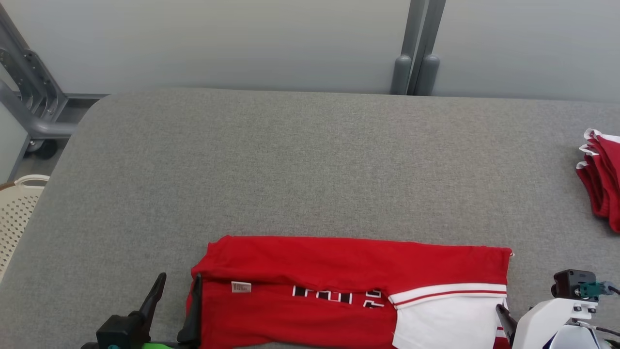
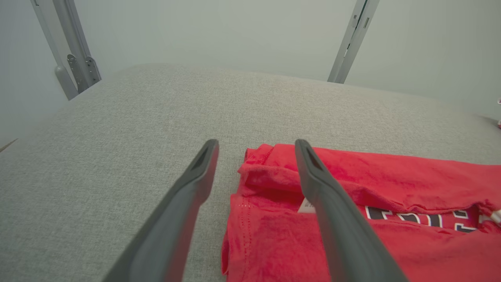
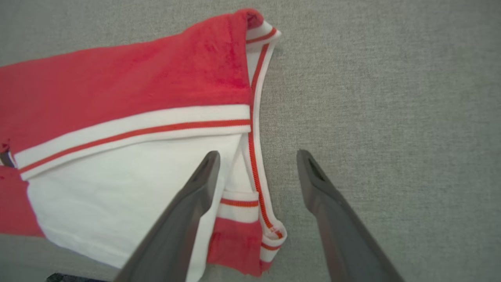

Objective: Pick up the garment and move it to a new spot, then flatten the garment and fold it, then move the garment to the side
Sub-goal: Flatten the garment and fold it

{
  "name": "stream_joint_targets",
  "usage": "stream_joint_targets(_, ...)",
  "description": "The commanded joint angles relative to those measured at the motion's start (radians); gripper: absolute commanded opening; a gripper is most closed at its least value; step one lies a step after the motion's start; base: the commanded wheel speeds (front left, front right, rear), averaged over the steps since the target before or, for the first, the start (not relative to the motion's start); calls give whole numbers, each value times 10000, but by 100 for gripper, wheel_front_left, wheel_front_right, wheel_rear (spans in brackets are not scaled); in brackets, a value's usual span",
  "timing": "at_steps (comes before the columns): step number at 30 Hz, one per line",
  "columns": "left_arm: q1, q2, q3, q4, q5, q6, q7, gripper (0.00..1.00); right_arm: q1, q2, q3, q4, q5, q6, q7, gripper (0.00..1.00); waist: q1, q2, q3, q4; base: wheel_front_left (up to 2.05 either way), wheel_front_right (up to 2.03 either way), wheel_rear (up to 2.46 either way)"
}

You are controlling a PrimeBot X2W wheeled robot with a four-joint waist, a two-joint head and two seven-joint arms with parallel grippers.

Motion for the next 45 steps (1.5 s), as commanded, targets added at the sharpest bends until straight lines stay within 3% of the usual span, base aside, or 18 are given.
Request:
stream_joint_targets(1, -168, -21, 10, 28, 102, -36, -29, 100, -114, -17, -14, 73, 22, -3, 47, 100, 0, 0, 103, 65, 0, 0, 0)
stream_joint_targets(14, -440, 8, -79, 135, 146, -148, -29, 100, -899, -8, -128, 1753, 468, -3, 396, 100, 0, 0, 382, 267, 0, 0, 0)
stream_joint_targets(15, -459, 6, -88, 138, 146, -156, -29, 100, -952, -6, -171, 1860, 457, -6, 430, 91, 0, 0, 389, 278, 0, 0, 0)
stream_joint_targets(16, -476, 1, -90, 139, 147, -143, -29, 100, -1017, -8, -224, 1973, 472, -7, 464, 51, 0, 0, 396, 285, 0, 0, 0)
stream_joint_targets(18, -484, -8, -101, 153, 147, -156, -29, 100, -1136, -4, -248, 2163, 503, -9, 456, 6, 0, 0, 394, 295, 0, 0, 0)
stream_joint_targets(19, -481, -12, -102, 162, 150, -161, -29, 100, -1202, 2, -263, 2244, 539, -9, 441, 0, 0, 0, 389, 295, 0, 0, 0)
stream_joint_targets(29, -418, -55, 11, 138, 183, -169, -29, 100, -1714, -60, -1374, 2088, 39, -20, -47, 0, 0, 0, 351, 156, 0, 0, 0)
stream_joint_targets(45, -483, -138, 127, 92, 287, -215, -29, 100, -1566, -38, -4901, -43, -659, -10, 833, 0, 0, 0, 437, -235, 0, 0, 0)
